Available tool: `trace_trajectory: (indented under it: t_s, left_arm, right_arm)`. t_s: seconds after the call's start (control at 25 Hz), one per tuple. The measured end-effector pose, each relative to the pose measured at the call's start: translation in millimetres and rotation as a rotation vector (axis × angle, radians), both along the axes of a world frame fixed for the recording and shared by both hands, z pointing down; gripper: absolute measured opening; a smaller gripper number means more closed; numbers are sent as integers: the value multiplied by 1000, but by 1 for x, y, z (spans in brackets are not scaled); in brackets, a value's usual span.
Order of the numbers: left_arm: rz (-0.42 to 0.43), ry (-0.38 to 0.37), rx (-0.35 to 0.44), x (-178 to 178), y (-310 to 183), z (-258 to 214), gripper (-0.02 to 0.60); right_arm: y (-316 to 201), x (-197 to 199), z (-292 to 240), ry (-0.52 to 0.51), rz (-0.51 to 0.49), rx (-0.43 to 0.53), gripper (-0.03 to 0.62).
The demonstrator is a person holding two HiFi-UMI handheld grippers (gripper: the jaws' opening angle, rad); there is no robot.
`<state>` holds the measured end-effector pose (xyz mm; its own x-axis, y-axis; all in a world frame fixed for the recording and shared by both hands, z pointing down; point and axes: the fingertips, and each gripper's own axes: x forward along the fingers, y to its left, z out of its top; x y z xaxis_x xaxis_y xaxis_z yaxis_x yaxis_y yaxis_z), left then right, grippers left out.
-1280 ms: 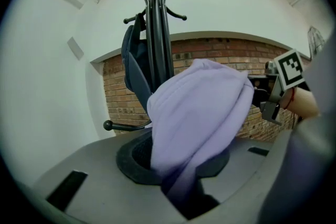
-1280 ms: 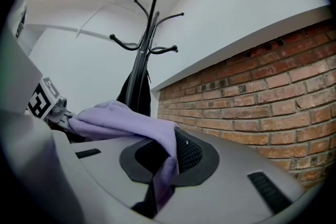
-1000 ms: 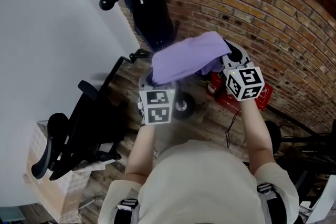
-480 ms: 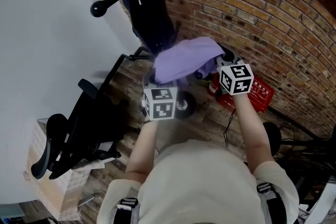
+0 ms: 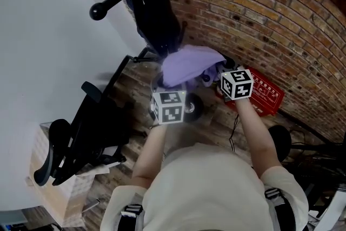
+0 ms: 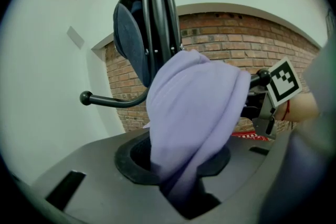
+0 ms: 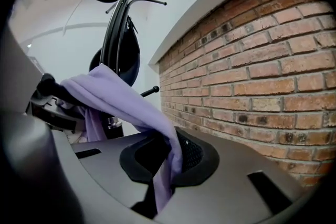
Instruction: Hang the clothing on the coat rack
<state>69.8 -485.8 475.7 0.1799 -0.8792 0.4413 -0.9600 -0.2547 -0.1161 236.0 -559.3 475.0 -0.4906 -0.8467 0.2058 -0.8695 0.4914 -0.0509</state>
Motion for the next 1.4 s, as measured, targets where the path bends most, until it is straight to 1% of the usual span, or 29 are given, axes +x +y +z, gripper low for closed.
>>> trace_trajectory:
  t_s: [0.16, 0.4, 0.6, 0.84, 1.2, 1.4]
  left_arm:
    - [-1, 10, -2, 3, 0, 7, 127]
    - [9, 44, -7, 10, 2, 20, 144]
    - [6, 55, 5, 18, 4, 25, 153]
    - [19, 78, 14, 25, 8, 32, 154]
    - [44, 182, 3, 38, 14, 37, 153]
    - [60, 186, -1, 38, 18, 37, 153]
  right_arm:
    - [8, -9, 19, -3, -13, -37, 17]
    - [29, -27, 46, 4, -59, -83, 17]
    - [47, -46, 61, -5, -98, -109, 17]
    - [66, -64, 69, -39, -124, -119, 17]
    - [86, -79, 70, -89, -120, -120, 17]
    - [93, -79, 69, -97, -112, -114, 17]
